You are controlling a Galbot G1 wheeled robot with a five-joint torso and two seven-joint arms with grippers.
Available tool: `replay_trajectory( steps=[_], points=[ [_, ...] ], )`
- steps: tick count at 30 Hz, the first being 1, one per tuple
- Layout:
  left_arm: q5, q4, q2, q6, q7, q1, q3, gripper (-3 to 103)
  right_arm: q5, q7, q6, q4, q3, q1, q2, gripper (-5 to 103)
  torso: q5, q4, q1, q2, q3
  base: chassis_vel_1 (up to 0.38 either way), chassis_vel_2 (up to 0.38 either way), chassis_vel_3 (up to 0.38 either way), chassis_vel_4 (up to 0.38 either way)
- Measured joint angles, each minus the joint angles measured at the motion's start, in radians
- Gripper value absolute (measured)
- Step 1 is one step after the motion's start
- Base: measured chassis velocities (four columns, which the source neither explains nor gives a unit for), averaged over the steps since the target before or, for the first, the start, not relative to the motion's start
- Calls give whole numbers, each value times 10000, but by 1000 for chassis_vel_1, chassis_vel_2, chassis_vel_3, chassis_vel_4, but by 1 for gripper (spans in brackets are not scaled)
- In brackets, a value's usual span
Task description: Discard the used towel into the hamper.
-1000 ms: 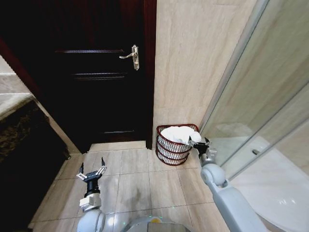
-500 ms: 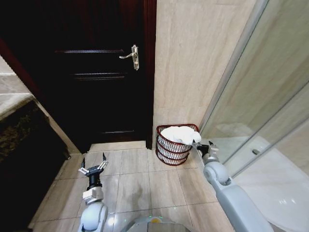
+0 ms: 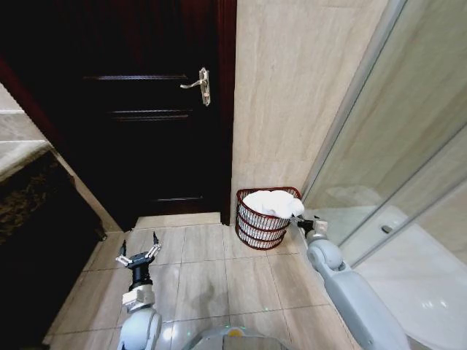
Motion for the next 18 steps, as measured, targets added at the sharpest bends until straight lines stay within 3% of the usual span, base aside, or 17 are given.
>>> replay_trajectory(
  steps=[18],
  points=[
    [-126, 57, 35, -70, -5, -96, -26, 100, -250, -487, 17, -1501, -255, 1124, -102, 100, -2, 0, 0, 0, 0, 0, 0, 0, 0]
  ],
)
